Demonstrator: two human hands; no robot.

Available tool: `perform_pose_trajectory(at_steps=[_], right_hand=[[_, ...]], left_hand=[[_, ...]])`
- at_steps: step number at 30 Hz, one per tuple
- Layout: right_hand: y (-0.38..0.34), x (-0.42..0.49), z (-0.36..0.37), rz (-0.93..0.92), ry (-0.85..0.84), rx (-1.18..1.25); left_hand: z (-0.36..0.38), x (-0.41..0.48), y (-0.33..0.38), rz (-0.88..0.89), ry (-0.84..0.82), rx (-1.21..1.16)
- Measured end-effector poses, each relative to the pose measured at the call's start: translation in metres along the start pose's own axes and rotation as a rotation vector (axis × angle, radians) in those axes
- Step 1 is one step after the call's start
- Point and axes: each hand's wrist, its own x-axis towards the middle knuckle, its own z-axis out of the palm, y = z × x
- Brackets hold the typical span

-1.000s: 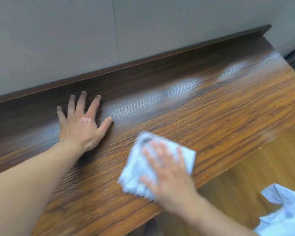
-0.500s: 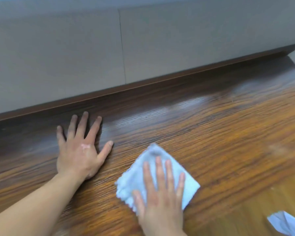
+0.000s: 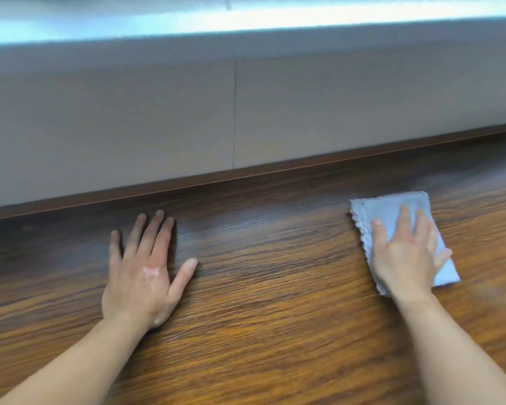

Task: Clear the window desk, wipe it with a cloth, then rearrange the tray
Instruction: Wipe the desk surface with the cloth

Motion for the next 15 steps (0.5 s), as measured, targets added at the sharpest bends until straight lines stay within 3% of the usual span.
perform_pose_trajectory(at_steps=[2,4,10,13,15], right_hand=[[-0.009,-0.014,0.002,0.104,-0.004,0.024],[-0.037,-0.057,0.013,-0.002,-0.012,-0.005],[-0.139,-0.182,0.039,-0.958,-0.146,-0.123],[-0.177,-0.159,0.042,-1.217,-0.229,-0.099],[-0.195,-0.129,0.041,-1.270,-0.253,-0.080]], left_hand=[[0.000,0.000,0.000,0.010,-0.001,-0.018],[0.000,-0.001,-0.001,0.010,0.002,-0.040],[0.004,-0.002,-0.003,0.013,0.034,-0.128],[0.007,-0.003,-0.007,-0.008,0.078,-0.187],[0.008,-0.002,-0.007,-0.014,0.097,-0.194]])
